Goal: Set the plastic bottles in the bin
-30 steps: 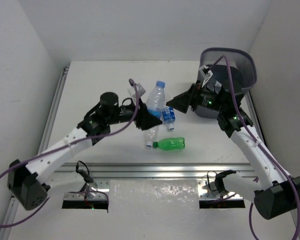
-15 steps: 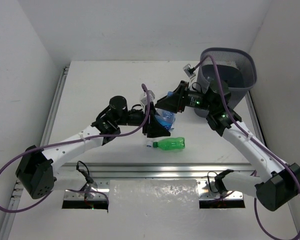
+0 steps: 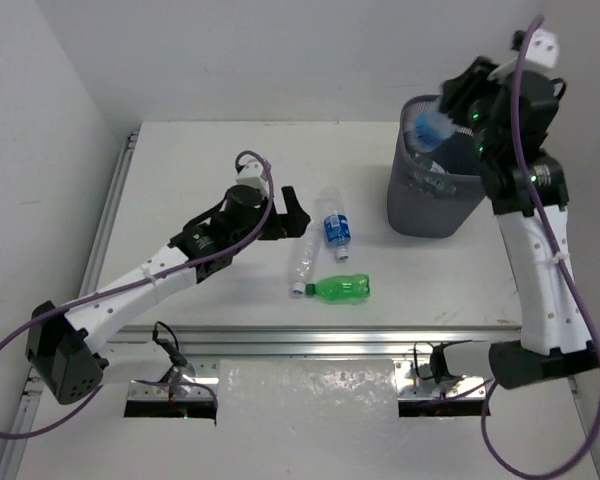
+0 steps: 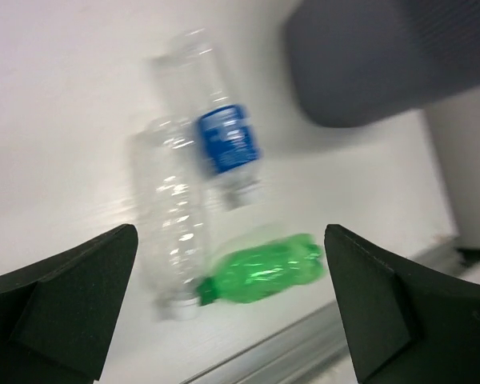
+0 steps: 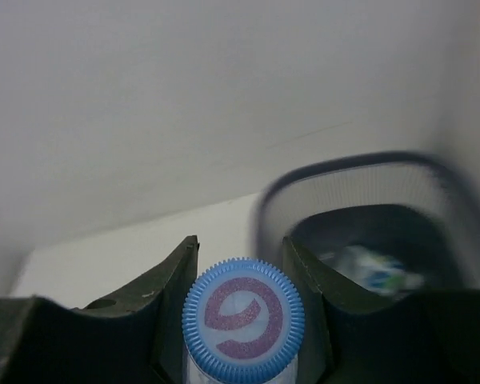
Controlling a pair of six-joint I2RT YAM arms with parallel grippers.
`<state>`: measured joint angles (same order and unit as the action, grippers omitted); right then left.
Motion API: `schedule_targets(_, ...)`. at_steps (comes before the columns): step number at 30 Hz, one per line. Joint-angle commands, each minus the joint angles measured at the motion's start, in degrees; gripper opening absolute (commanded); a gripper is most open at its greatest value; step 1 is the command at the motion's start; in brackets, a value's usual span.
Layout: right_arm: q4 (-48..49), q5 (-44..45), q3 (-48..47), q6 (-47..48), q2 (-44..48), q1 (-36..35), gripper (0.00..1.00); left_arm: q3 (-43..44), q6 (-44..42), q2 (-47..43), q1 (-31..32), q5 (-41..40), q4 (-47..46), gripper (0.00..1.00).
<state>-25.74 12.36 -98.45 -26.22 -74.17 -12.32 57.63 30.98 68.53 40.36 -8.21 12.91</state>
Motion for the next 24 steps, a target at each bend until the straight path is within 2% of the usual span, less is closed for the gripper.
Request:
schedule_targets(1, -8.2, 15.4, -5.16, 4.23, -8.77, 9.23, 0.07, 4.93, 3.47, 6.68, 0.77, -12.36, 10.46, 1.0)
schedule_targets(2, -7.23, 16.2, -5.17, 5.2, -9.93, 10.02, 0.15, 5.91, 3.56, 10.01, 1.12, -12.53, 10.73, 1.0)
schedule_targets(3, -6.27, 15.77, -4.65, 6.17, -11.07, 11.08, 0.28, 6.7, 3.82, 11.52, 1.91, -12.45, 10.82, 1.0)
schedule_targets(4, -6.86, 16.29, -4.9, 6.61, -12.21, 11.17, 0.61, 8.1, 3.74, 13.1, 2.09, -12.1, 10.65, 1.0)
schedule_targets(5, -8.35, 16.55, -5.34, 4.96, -14.23, 11.17, 0.98, 8.73, 3.56, 15.99, 2.09, -11.75, 10.47, 1.0)
schedule_targets(9, -10.39, 14.89, -1.32, 0.99, -11.19, 10.12, 0.99, 11.45, 3.3, 23.56, 2.18, -10.78, 12.22, 1.0)
schedule_targets(13, -3.54, 10.07, 10.0, 0.46, -0.47, 8.89, 0.99, 11.46, 1.9, 30.68, 2.53, -9.73, 10.66, 0.99)
schedule_targets(15, -3.0, 7.6, 11.88, 0.2, 3.75, 8.45, 0.99, 10.84, 1.45, 32.79, 2.53, -6.75, 8.72, 0.98)
schedule_targets(17, -4.14, 3.48, 12.49, -0.15, 5.0, 8.27, 0.99, 10.4, 1.1, 35.96, 2.53, -3.68, 5.74, 0.95)
schedule_targets(19, -5.9, -0.73, 12.85, -0.67, 5.79, 8.1, 0.99, 10.66, 1.18, 39.46, 2.44, -2.69, 3.97, 0.87)
schedule_targets(20, -6.51, -2.24, 12.85, -0.76, 5.88, 7.66, 0.99, 11.19, 1.88, 40.88, 2.36, -4.69, 4.4, 0.81)
schedule_targets(22, -8.36, -6.1, 13.46, -0.94, 6.23, 6.78, 0.99, 12.25, 5.64, 42.73, 1.83, -9.43, 8.61, 0.34)
schedule_targets(23, -8.63, -11.51, 13.81, -0.77, 6.23, 5.3, 0.99, 11.64, 7.84, 41.87, 1.65, -15.9, 9.76, 0.05)
schedule_targets(24, -8.54, -14.35, 14.42, -0.59, 6.15, 4.15, 0.99, 9.2, 9.87, 40.38, 1.57, -19.27, 11.42, 0.0)
